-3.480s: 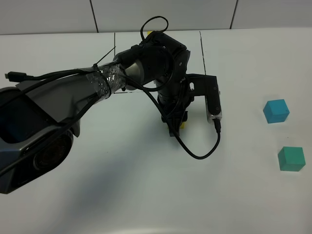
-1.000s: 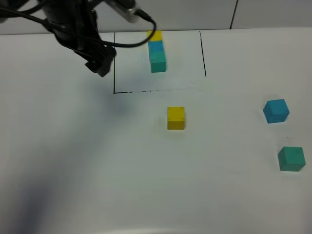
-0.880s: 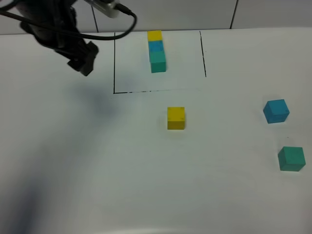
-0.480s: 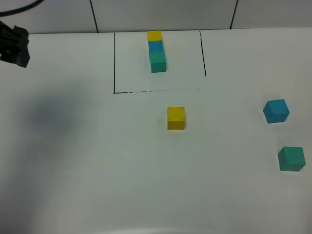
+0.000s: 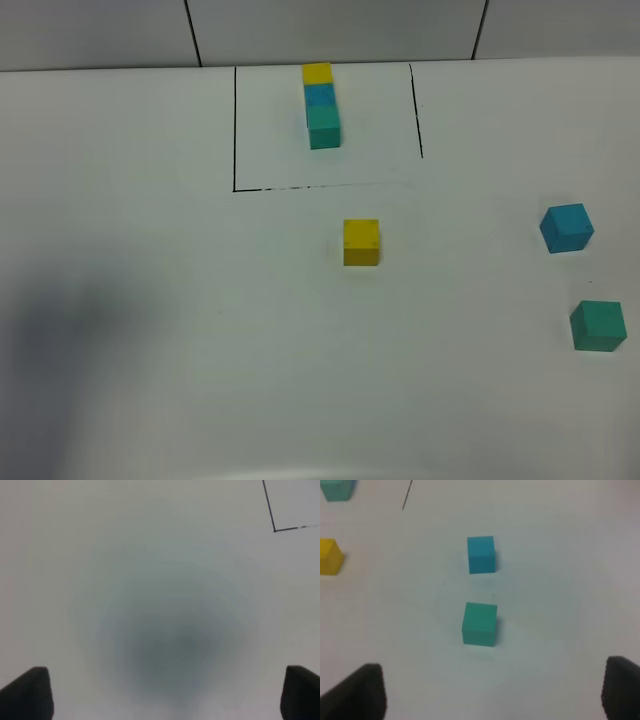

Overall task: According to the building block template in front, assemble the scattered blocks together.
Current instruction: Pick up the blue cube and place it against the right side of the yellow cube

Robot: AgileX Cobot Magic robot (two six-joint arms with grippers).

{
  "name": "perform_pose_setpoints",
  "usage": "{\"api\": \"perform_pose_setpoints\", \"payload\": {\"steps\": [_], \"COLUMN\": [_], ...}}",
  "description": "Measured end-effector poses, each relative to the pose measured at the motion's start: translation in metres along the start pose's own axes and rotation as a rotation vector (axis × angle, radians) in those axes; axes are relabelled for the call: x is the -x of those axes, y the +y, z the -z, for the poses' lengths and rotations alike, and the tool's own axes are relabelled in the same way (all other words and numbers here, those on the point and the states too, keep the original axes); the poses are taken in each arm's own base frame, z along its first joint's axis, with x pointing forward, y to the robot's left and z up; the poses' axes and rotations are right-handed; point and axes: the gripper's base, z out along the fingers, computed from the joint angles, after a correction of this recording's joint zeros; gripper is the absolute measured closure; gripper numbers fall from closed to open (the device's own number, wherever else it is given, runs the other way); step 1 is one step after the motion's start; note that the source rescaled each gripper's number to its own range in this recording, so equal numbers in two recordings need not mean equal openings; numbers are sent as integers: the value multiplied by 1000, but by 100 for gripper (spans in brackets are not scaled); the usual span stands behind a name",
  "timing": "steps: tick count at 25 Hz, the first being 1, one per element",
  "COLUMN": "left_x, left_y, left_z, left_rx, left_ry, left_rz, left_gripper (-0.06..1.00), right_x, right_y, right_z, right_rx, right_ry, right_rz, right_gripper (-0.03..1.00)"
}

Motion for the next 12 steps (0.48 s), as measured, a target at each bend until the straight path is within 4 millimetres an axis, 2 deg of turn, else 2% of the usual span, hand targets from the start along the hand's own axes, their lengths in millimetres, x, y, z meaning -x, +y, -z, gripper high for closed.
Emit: {"api": "perform_pose_setpoints", "payload": {"steps": [7, 12], "left_x": [-67, -111], "left_y": [-2, -11], "left_z": [26, 28], "left_rx": [-48, -135], "left_ry": [-88, -127], "left_rz": [25, -6], "left_gripper": [6, 8], "right_x": [0, 0], "right_y": [0, 0], "right_z": [0, 0], "right_rx": [1, 1], "right_ry": [0, 0], "right_rz": [0, 0], "right_gripper": [16, 16]}}
